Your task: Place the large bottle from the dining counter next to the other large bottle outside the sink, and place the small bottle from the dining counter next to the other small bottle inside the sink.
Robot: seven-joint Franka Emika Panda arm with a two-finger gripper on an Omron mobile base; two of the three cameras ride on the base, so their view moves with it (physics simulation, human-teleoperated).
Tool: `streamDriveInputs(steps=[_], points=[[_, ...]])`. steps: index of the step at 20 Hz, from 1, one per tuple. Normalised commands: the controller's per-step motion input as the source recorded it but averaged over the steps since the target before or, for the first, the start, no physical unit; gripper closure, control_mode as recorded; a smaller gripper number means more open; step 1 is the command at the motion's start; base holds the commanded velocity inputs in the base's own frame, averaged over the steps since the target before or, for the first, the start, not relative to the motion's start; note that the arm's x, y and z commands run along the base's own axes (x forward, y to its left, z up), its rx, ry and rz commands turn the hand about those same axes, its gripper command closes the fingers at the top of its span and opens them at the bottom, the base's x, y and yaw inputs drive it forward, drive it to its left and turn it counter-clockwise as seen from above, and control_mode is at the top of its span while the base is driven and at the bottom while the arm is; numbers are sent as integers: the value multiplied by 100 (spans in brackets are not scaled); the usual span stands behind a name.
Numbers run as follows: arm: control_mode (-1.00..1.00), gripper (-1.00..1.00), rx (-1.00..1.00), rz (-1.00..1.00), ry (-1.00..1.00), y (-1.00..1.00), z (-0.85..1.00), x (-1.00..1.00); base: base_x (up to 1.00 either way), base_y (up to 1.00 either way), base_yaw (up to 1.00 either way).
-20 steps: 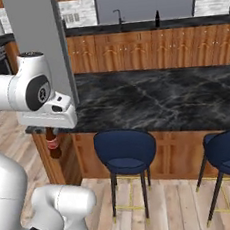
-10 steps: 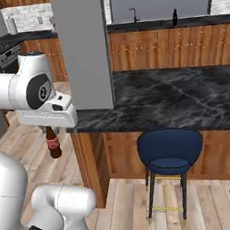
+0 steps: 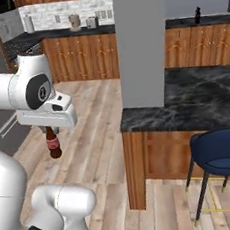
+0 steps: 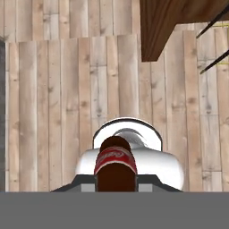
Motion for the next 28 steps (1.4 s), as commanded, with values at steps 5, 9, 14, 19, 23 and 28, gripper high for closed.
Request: streamDriveInputs(steps=[5,9,14,19,23,28], points=[[100,100,0,0,0,0,0,0,59,62,0],[100,100,0,0,0,0,0,0,98,35,0],[100,100,0,0,0,0,0,0,100,4,0],[100,100,0,0,0,0,0,0,100,25,0],[100,100,0,0,0,0,0,0,93,29,0],[100,100,0,0,0,0,0,0,88,38,0]])
